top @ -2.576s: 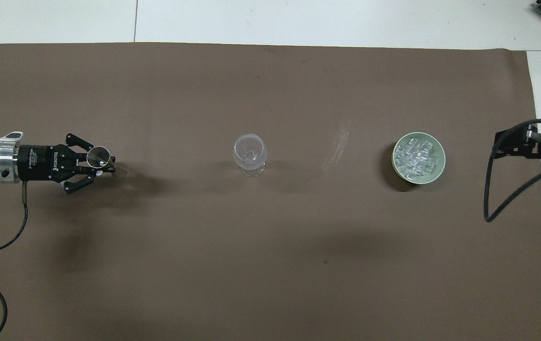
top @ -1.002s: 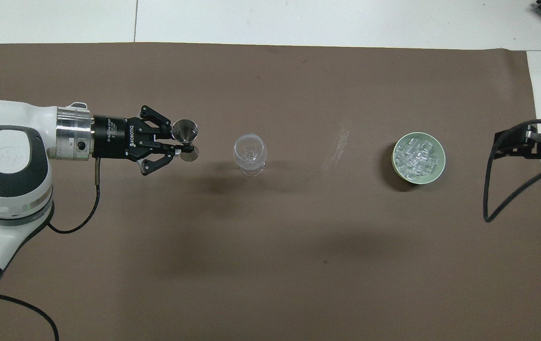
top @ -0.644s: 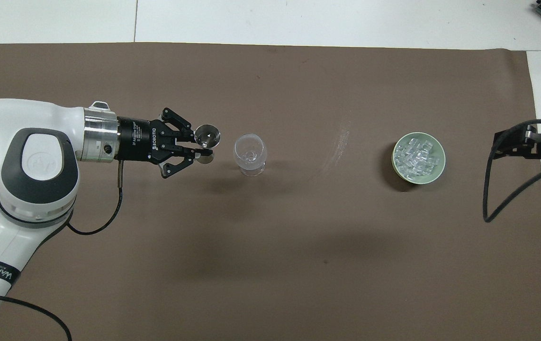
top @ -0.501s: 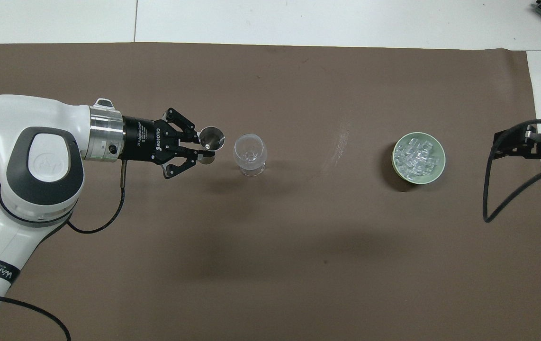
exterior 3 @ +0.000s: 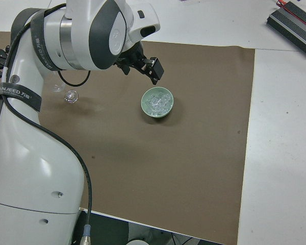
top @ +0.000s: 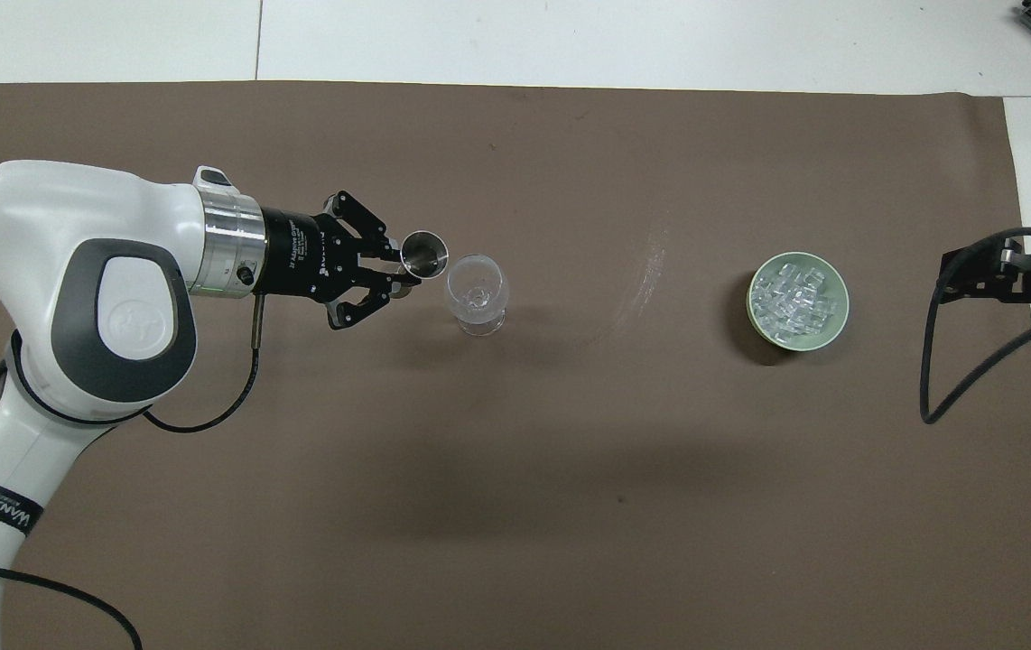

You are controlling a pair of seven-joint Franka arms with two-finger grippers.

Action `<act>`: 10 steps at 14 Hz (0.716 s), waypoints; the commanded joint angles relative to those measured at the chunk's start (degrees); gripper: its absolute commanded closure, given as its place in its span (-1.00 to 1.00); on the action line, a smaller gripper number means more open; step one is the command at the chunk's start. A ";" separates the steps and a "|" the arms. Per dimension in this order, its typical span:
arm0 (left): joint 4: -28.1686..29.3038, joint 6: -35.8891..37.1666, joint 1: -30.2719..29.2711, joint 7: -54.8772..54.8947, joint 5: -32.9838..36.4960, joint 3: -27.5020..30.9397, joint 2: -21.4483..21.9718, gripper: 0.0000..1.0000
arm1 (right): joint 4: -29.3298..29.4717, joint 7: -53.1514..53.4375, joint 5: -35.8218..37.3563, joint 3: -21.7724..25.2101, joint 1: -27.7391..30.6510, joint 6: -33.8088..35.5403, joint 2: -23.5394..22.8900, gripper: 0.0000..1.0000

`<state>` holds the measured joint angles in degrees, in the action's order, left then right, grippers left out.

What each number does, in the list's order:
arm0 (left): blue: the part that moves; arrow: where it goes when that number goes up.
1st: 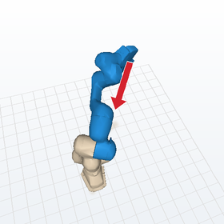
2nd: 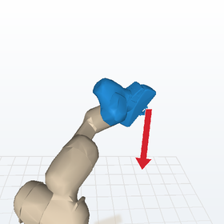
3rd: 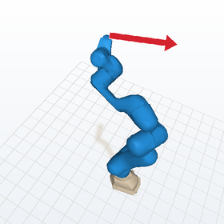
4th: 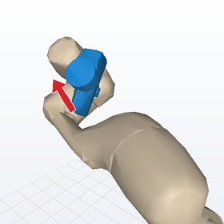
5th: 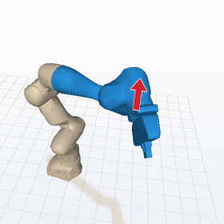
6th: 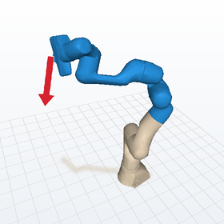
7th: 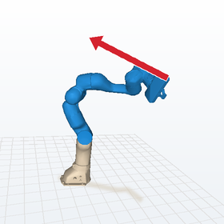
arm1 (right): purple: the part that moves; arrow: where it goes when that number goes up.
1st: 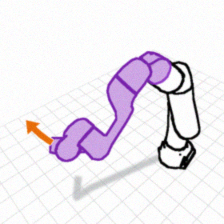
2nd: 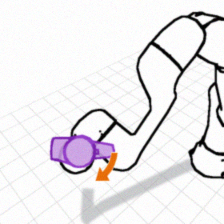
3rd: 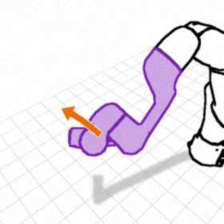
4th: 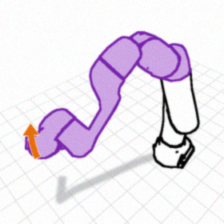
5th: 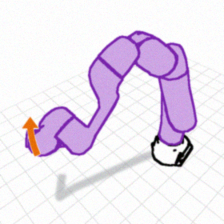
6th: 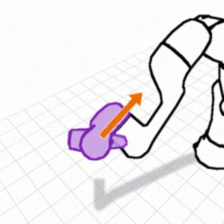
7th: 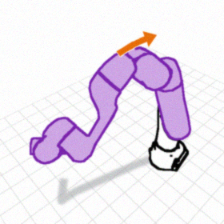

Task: Pour wine and add ice with both arms
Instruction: 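Lift and carry the metal cup with the left gripper toward the clear cup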

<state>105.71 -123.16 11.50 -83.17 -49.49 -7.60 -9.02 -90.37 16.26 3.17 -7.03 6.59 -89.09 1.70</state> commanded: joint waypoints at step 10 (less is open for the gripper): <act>-0.95 -8.75 4.06 -1.56 8.35 0.74 -1.00 1.00 | -1.21 -1.93 -0.80 -0.35 0.79 -1.08 0.94 -1.00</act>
<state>105.65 -130.43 14.13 -83.86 -42.76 -7.64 -9.55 -90.38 16.26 3.17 -7.03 6.59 -89.09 1.70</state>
